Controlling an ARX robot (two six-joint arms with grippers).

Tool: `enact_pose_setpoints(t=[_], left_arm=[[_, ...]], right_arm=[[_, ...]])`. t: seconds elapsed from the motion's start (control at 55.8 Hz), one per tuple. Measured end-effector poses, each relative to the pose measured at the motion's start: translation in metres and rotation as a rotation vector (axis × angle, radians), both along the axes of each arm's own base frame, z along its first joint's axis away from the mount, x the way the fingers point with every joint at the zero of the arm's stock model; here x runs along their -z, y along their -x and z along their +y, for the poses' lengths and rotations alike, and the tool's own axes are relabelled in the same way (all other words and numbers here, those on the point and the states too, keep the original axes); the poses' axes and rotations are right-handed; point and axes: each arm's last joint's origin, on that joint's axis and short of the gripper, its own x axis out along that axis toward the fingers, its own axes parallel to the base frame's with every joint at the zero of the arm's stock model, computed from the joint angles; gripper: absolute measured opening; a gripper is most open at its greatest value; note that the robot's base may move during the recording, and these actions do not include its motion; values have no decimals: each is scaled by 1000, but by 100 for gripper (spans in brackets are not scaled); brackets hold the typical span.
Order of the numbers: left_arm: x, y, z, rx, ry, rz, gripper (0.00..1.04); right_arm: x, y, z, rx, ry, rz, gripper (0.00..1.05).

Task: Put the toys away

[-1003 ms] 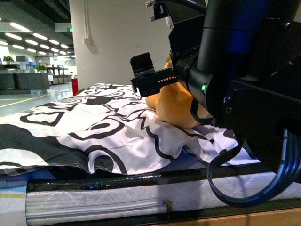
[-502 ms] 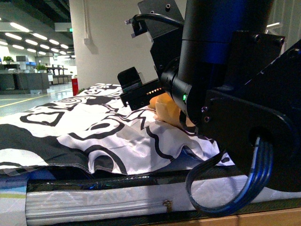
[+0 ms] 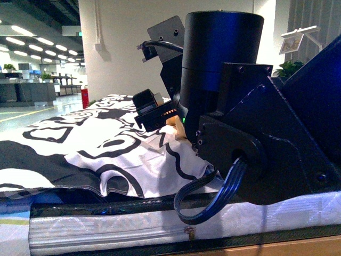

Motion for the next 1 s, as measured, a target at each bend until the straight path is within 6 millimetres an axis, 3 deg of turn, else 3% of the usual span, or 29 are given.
enact_pose_setpoints(t=[0.394, 0.609, 0.842, 0.932, 1.003], left_arm=[[0, 0, 0, 0, 0, 0, 98], [0, 0, 0, 0, 0, 0, 98], [0, 0, 0, 0, 0, 0, 98], [0, 0, 0, 0, 0, 0, 98], [0, 0, 0, 0, 0, 0, 98]], right_arm=[[8, -14, -14, 75, 18, 46, 98], [10, -13, -16, 65, 28, 38, 59], [5, -9, -21, 17, 16, 52, 28], [-7, -7, -31, -45, -41, 64, 14], [-20, -3, -44, -107, -106, 60, 9]])
